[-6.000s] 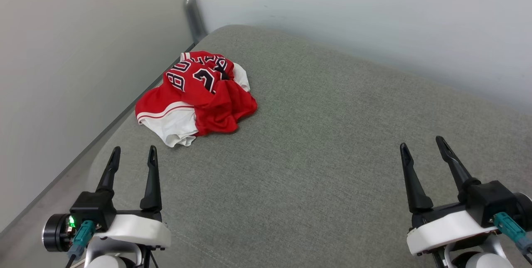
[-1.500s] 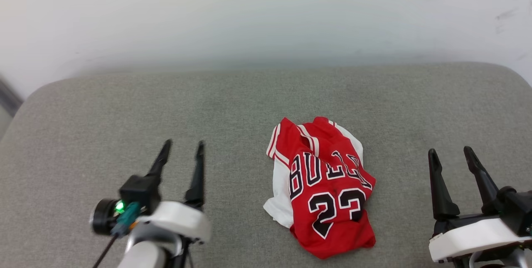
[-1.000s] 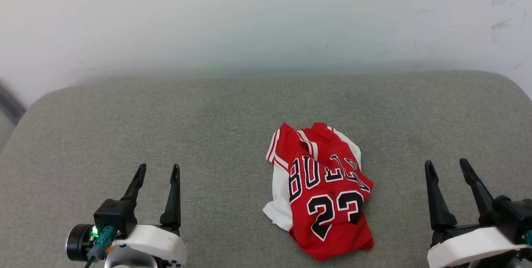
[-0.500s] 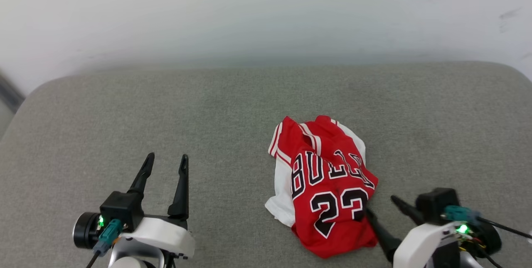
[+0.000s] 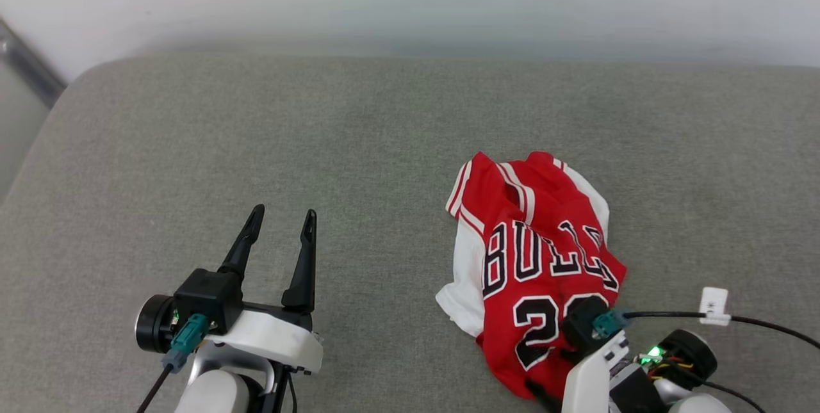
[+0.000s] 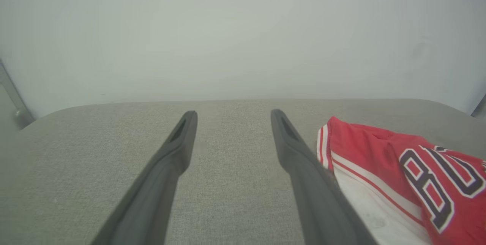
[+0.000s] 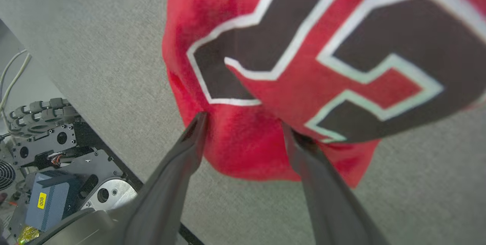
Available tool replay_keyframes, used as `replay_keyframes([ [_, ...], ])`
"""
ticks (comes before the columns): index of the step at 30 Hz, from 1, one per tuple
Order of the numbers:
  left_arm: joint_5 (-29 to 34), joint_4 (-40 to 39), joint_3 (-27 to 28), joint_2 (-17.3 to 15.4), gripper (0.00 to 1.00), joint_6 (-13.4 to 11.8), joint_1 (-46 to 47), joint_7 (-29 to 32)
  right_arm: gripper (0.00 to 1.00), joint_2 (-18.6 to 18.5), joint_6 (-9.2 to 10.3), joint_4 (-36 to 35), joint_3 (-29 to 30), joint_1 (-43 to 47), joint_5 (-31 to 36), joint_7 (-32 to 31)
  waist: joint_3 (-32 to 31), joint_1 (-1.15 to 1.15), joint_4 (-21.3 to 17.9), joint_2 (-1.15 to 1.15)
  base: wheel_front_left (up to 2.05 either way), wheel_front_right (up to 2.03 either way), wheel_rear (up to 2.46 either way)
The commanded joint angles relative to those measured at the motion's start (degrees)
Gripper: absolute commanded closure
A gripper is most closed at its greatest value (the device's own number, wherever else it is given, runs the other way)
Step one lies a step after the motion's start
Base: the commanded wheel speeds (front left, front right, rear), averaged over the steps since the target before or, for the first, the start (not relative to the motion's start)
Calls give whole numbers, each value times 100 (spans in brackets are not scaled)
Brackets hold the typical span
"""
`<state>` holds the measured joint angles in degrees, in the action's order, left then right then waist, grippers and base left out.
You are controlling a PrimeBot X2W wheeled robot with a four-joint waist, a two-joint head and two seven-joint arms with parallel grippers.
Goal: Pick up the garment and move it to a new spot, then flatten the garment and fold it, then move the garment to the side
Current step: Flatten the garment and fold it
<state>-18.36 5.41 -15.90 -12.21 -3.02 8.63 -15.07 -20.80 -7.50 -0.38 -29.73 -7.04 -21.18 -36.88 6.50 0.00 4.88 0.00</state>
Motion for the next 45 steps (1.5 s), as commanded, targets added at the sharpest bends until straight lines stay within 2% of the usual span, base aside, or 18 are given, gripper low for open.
replay_keyframes([
  [1,37,20,29,36,0,44,65,-14,0,-21,2,175,-107,-125,-77,-35,103,0,89,0,0,0,0],
  [6,110,56,103,118,0,106,103,-14,0,-5,2,822,-421,-205,-302,-243,195,0,161,0,0,0,0],
  [7,115,65,117,129,0,115,94,-14,37,16,2,919,-449,-182,-357,-266,200,0,166,0,0,0,0],
  [8,127,74,136,142,0,131,89,-14,65,46,2,984,-463,-186,-406,-257,206,0,168,0,0,0,0],
  [9,143,77,156,154,0,142,87,-14,100,52,1,1025,-483,-215,-424,-244,209,0,166,0,0,0,0],
  [15,209,129,262,200,0,193,1,-14,100,152,1,717,-339,-494,-454,208,109,0,43,0,0,0,0],
  [20,264,163,296,223,0,234,-53,-14,100,283,2,286,86,-509,-314,667,-28,0,-93,0,0,0,0],
  [25,309,172,307,226,0,265,-118,-14,100,582,2,-46,1081,-229,-120,1063,-116,0,-209,0,0,0,0],
  [29,324,181,301,230,0,292,-144,-14,100,991,2,-105,2215,150,37,1196,-136,0,-265,0,0,0,0],
  [34,338,190,288,243,0,316,-157,-14,100,1432,1,336,3442,616,-17,1287,-119,0,-298,0,0,0,0],
  [38,348,185,298,246,0,328,-140,-14,100,1600,1,933,4050,799,-32,1425,-85,0,-305,0,0,0,0],
  [39,345,186,303,247,0,330,-135,-14,96,1636,1,1062,4139,793,-43,1490,-75,0,-305,0,0,0,0],
  [40,343,183,314,242,0,331,-132,-14,87,1662,1,1179,4200,755,-82,1577,-65,0,-309,0,0,0,0],
  [41,341,179,321,242,0,329,-129,-14,52,1669,1,1315,4227,726,-61,1643,-53,0,-311,0,0,0,0],
  [42,340,178,327,243,0,330,-125,-14,3,1677,1,1414,4227,687,-46,1718,-45,0,-308,0,0,0,0],
  [44,343,179,339,241,0,330,-125,-14,3,1684,1,1476,4185,595,-56,1943,-43,0,-302,0,0,0,0],
  [45,343,180,346,238,0,330,-129,-14,0,1683,1,1475,4156,579,-25,2069,-49,0,-298,0,0,0,0],
])
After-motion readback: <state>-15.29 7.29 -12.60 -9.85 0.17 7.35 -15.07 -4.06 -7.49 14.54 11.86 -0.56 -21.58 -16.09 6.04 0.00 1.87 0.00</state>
